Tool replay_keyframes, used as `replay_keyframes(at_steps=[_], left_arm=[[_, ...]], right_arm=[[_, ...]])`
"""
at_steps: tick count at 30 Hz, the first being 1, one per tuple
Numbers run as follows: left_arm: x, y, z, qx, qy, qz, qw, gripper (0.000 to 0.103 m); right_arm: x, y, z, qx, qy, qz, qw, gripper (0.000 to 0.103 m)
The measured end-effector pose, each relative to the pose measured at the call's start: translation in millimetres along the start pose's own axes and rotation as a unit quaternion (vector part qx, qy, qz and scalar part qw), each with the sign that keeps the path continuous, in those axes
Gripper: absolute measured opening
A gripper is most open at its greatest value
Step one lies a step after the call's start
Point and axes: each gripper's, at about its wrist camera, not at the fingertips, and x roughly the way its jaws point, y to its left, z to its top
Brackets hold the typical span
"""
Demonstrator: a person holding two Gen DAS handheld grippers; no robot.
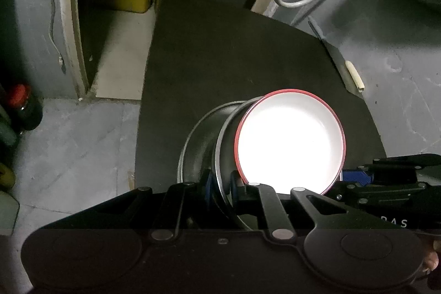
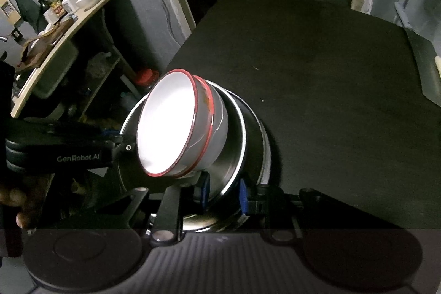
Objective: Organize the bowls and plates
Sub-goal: 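Lower the nested bowls onto the steel plate stack with the left gripper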
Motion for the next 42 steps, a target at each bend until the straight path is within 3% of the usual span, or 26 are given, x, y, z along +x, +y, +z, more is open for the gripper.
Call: replay_keyframes(at_steps=[15,33,42], left_arm=[[-3.1,0.0,13.2,0.015,-0.008,0.022,0.9996,0.013],[-0.7,-0.2,11.3,0.009,-0.002,0.021,0.9997,0.013],[-2.7,0.7,8.2,0.002,-0.006,0.024,0.9997,0.013]], right_arm=[[19.9,-5.9,2.8,0.043,0.014,0.033,0.998,0.027],[21.0,0.9,3.0,0.036,0.017,0.019,0.999,0.029],[19.4,4.2,-4.5,0.023,0.007,0.012,1.000,0.037]])
